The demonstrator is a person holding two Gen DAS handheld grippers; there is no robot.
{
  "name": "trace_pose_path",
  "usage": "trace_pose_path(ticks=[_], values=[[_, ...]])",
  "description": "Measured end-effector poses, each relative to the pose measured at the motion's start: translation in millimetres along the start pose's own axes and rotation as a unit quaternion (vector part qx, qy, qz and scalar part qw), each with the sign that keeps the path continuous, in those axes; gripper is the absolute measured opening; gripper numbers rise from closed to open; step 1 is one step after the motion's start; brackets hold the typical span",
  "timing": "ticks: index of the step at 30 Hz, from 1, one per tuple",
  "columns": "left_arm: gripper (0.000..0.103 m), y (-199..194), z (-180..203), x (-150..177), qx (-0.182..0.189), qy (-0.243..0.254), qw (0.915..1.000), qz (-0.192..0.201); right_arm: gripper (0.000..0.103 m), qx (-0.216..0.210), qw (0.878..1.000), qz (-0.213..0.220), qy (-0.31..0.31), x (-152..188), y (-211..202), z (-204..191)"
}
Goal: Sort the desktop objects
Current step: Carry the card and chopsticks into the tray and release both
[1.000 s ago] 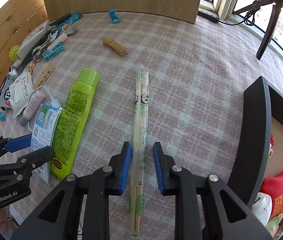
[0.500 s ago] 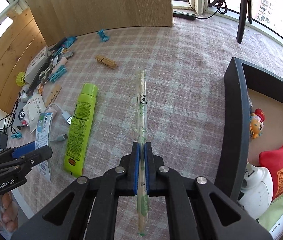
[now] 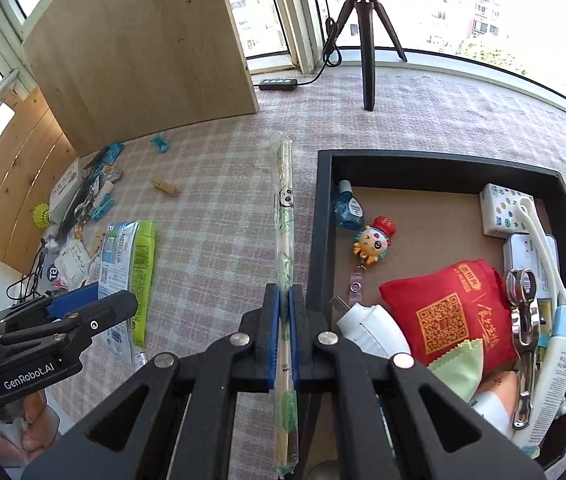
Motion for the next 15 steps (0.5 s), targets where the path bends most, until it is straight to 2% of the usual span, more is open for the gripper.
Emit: trace_pose_path(ticks=[6,13,14,15], values=[[0.052,26,79,-19,0.031,0.049,0.9983,-0.009,0.005,0.038,0.998,0.003,0.046,-4,-14,72],[0.055,57,152,-23,0.065,0.098,0.9927,-0.027,0.006,0.065,0.995,0.015,0.069,-4,-25,124],[0.057,60,159,-22,0.065,0.106,0.9917,-0.033,0.011,0.069,0.995,0.019,0.074,-5,-28,131],[0.058,62,163,-22,0.058,0.108,0.9920,-0.031,0.029,0.076,0.994,0.018,0.080,-5,-30,138]])
Point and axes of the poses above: each gripper's, at about its wrist camera, not at the fingertips, and y roughly the way its jaws point, z to its right, x to its underside, the point moved 7 cm from there along y, roughly the way its jaws point, and after that the axes turned 11 degrees about x, right-handed, at the moved point
